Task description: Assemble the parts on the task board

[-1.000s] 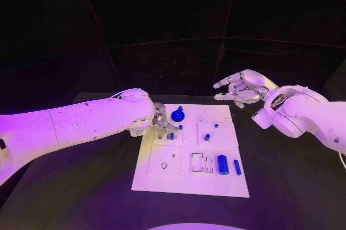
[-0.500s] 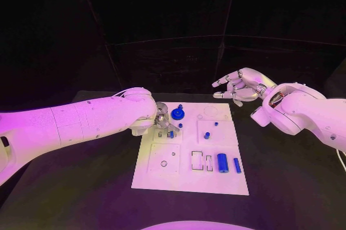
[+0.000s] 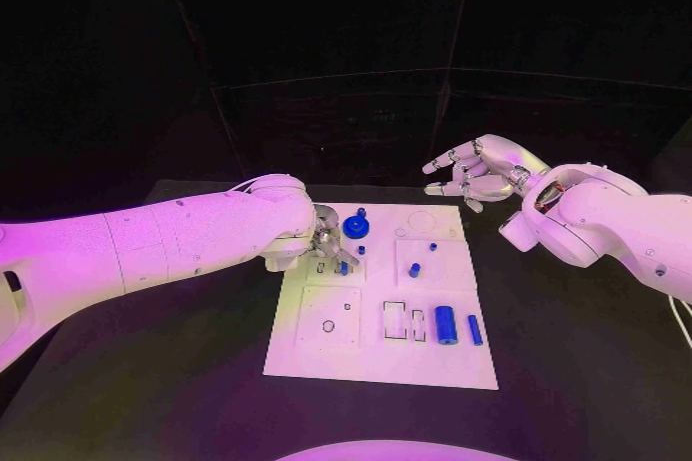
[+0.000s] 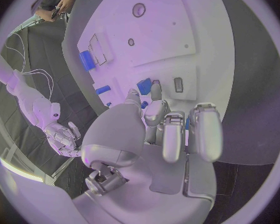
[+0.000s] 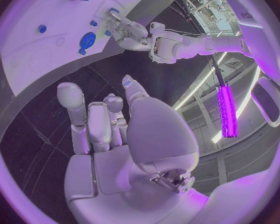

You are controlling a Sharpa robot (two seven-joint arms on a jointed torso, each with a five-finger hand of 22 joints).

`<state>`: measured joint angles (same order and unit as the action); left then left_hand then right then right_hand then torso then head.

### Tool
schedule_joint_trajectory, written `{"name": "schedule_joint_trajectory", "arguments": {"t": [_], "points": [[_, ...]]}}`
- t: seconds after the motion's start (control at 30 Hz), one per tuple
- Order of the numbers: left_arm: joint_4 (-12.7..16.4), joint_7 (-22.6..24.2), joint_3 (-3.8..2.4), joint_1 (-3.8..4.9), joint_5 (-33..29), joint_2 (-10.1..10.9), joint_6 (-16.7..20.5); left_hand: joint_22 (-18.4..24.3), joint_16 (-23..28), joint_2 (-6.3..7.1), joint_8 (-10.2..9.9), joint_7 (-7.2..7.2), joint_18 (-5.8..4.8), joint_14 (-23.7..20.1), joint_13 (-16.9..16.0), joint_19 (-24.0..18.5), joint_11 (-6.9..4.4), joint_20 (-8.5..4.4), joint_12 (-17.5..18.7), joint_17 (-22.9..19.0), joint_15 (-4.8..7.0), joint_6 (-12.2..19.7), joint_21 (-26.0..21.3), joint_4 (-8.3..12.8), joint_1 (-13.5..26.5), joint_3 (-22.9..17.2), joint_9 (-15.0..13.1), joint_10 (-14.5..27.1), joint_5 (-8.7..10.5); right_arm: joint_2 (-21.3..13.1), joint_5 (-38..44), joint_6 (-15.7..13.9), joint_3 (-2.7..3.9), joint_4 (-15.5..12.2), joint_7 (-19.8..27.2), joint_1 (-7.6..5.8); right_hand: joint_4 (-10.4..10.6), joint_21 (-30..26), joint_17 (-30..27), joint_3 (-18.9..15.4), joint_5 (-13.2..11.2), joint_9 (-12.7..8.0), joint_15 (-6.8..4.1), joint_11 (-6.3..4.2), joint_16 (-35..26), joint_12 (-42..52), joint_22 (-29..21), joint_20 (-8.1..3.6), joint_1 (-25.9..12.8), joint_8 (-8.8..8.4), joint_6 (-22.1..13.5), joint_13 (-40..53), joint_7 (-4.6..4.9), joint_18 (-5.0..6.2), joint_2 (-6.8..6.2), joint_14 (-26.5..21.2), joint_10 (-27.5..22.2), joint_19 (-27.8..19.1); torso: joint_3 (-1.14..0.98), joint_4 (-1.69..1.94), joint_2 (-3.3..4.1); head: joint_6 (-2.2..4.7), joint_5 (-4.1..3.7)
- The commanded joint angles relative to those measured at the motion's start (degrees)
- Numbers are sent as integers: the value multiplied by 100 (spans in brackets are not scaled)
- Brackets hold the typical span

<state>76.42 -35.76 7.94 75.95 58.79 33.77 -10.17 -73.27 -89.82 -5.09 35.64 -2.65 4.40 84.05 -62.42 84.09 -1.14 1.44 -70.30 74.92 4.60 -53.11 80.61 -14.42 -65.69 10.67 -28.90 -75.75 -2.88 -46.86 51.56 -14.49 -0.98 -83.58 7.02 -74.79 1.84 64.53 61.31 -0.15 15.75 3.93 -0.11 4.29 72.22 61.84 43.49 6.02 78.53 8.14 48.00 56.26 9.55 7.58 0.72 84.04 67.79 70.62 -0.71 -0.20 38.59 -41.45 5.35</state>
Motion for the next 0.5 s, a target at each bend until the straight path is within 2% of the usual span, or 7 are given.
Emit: {"name": "schedule_joint_trajectory", "arguments": {"t": [0.03,0.33,0.5], "points": [[-7,34,3,8,-46,-12,-96,-10,-18,-16,25,-3,-116,595,-2,109,-28,-36,-10,1508,42,42,21,44,-70,-7,-18,17,11,12,54,90,4,14,-17,-15,-28,-49,-35,4,23,-3,-36,-2,-47,-58,-60,-39,73,42,-44,-61,5,80,-2,16,-78,-39,3,-3,0,-9,-7],[-53,52,20,8,-117,-65,-120,-25,-18,-102,67,-5,-117,595,-4,103,-28,-35,-3,1508,41,94,26,179,-271,-151,-98,22,9,35,95,121,4,28,-35,-15,-40,-95,-86,12,28,-3,-37,-2,-91,-101,-116,-45,96,49,-50,-117,5,87,6,5,-117,-58,4,-7,3,-30,-8],[-70,38,34,8,-132,-79,-86,-23,-18,-225,75,2,-115,595,-7,97,-35,-37,2,1508,46,126,23,289,-447,-329,-133,22,7,46,99,129,4,35,-35,-15,-40,-95,-86,12,28,-3,-37,-2,-91,-101,-116,-45,96,49,-50,-117,5,87,6,5,-117,-58,3,-3,1,-29,-14]]}}
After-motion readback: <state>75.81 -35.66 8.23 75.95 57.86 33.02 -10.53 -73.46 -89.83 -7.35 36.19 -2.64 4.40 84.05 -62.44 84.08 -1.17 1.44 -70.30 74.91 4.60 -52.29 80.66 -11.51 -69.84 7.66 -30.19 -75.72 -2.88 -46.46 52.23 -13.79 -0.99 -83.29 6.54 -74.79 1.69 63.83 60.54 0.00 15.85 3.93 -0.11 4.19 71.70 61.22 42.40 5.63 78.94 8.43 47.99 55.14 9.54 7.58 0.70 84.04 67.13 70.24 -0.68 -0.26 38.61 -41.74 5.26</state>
